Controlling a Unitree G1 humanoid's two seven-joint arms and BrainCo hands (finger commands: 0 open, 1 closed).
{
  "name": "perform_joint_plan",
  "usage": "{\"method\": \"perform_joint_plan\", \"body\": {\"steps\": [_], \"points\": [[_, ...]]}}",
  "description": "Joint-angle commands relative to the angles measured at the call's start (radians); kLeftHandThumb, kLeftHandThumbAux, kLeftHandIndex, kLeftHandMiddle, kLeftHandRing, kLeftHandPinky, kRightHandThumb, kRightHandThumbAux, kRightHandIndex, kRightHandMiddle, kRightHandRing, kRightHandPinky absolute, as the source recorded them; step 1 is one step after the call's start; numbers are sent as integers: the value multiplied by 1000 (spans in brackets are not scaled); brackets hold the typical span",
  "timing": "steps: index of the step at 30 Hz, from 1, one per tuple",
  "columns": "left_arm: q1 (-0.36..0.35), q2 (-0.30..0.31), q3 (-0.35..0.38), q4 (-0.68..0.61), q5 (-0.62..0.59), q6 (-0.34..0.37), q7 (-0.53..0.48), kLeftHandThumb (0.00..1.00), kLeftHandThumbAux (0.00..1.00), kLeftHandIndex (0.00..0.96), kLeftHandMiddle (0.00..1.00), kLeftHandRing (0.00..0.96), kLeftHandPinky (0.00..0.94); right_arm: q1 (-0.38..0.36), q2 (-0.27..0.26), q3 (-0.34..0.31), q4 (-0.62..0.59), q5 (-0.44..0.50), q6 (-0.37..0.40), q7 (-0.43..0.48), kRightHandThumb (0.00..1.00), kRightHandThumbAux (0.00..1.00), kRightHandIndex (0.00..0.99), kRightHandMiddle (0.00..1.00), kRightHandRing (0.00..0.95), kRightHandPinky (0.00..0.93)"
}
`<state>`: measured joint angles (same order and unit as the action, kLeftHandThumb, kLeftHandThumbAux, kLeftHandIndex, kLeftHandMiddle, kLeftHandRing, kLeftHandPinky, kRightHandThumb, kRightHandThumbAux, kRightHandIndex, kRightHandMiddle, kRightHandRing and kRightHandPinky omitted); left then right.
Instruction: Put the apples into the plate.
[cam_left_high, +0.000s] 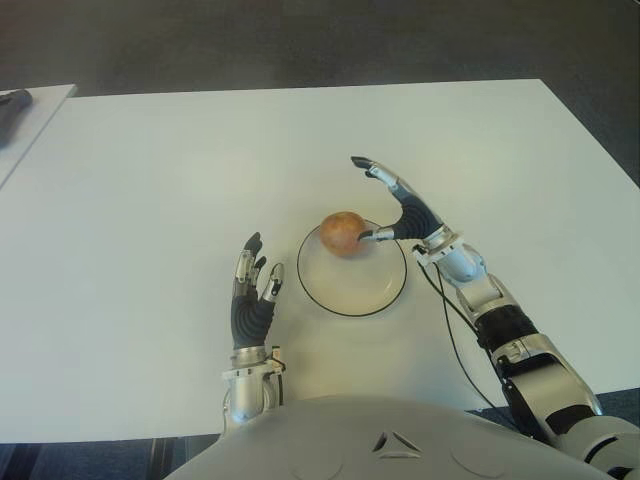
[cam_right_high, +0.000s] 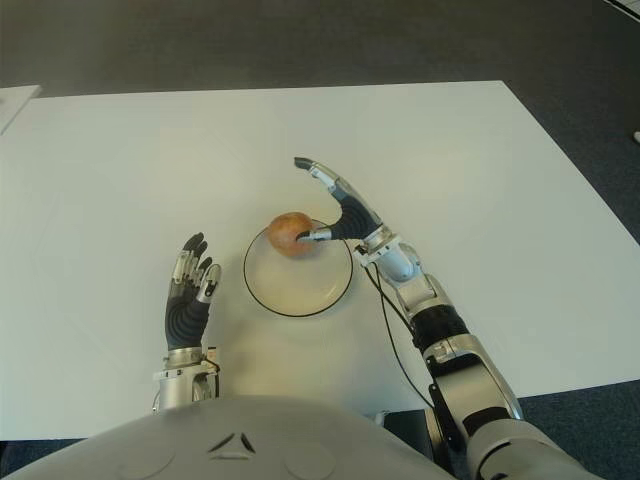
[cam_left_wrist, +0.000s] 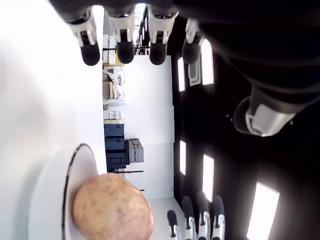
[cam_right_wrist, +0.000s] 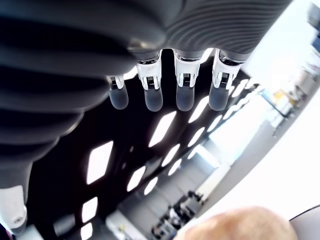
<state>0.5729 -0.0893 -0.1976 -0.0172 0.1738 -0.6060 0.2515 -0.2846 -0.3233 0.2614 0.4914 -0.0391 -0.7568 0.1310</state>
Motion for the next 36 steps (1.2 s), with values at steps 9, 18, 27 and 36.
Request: {"method": "perform_joint_plan", "body": {"steps": [9,18,27,36], "points": [[-16,-12,67,91,-16,17,11,51,464,78,42,14,17,175,116,-190,-93,303,248,104,216,646,34,65,62,90],[-17,-37,100,92,-11,50,46,65,498,77,55,27,23,247,155,-263,-168,320,291,117,173,668,54,83,87,126],[-26,-28,124,139,1,28,77,57,503,83,65,36,23,309,153,-346,-140,328,230,172,148,648,73,87,83,105],[-24,-15,150,174,-19,6,68,57,506,82,66,38,20,363,166,-379,-119,322,191,223,135,644,80,89,84,105]]}}
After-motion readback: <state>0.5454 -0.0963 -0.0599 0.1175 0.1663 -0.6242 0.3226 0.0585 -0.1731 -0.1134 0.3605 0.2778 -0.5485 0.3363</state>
